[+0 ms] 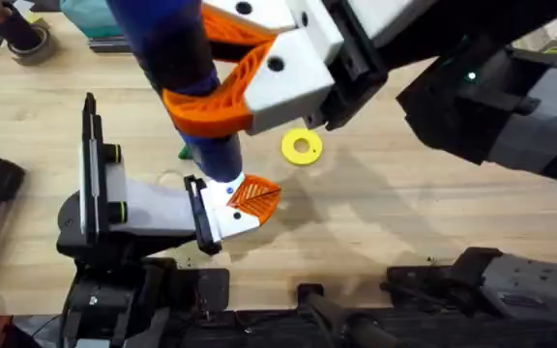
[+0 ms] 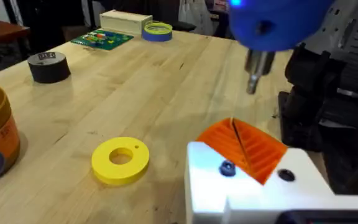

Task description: Pick up the gripper from the table and insert it into the empty holder that is missing its gripper. Then pick up a screw, insert it into the mounting hole, and use the screwdriver to tighten it. Finally, clean up the table by picking up the vegetable and placing it into the bucket.

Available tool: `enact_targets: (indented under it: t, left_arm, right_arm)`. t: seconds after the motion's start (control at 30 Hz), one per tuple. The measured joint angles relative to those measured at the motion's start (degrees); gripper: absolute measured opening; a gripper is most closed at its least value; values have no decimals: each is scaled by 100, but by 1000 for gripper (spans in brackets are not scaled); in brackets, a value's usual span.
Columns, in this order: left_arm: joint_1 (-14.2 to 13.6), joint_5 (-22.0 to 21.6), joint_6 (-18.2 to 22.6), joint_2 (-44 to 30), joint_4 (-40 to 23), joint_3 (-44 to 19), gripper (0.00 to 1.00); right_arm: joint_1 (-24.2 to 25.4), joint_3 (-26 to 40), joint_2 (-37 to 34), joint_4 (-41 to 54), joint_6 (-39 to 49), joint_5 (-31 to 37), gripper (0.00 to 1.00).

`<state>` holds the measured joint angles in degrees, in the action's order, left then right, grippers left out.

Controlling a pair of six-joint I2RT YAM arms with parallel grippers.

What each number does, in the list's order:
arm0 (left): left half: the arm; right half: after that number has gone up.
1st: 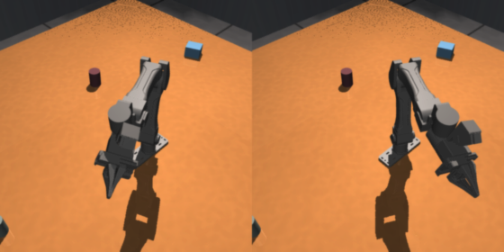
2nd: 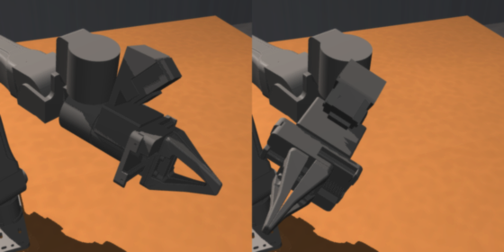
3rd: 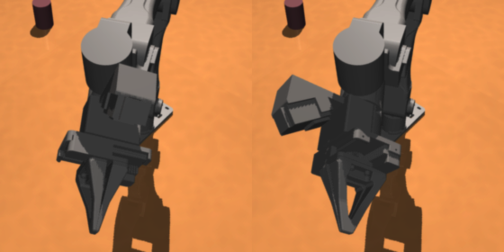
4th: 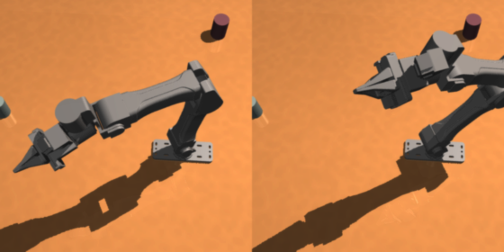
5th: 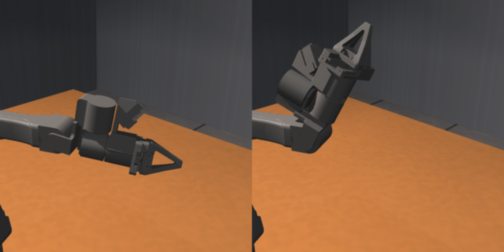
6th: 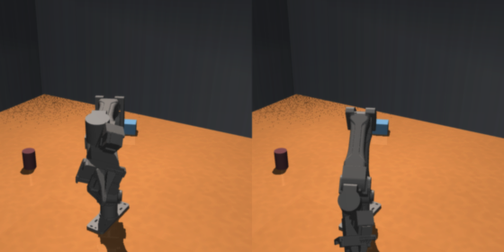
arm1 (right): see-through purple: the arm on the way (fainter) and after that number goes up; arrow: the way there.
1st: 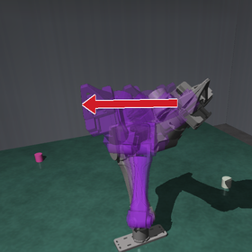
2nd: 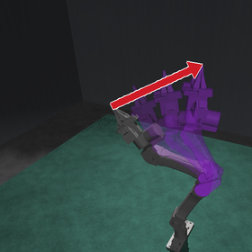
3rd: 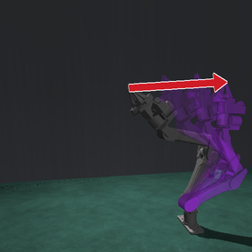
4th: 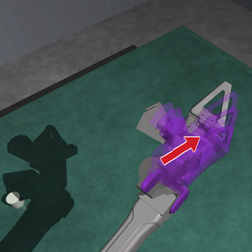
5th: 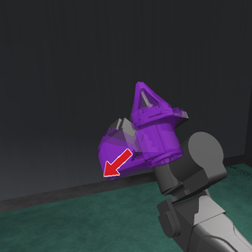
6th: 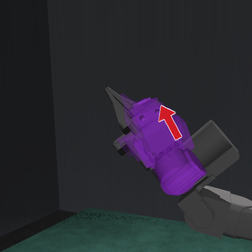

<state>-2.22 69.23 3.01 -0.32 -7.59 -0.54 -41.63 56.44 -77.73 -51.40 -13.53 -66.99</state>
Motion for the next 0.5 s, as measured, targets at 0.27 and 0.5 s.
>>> enact_targets:
  t: [0.27, 0.5]
  left_arm:
    - [0, 0, 2, 0, 0, 0, 12]
    - [0, 0, 2, 0, 2, 0, 12]
  right_arm:
    - [0, -109, 0, 2, 34, -41, 24]
    - [0, -148, -1, -3, 98, -43, 24]
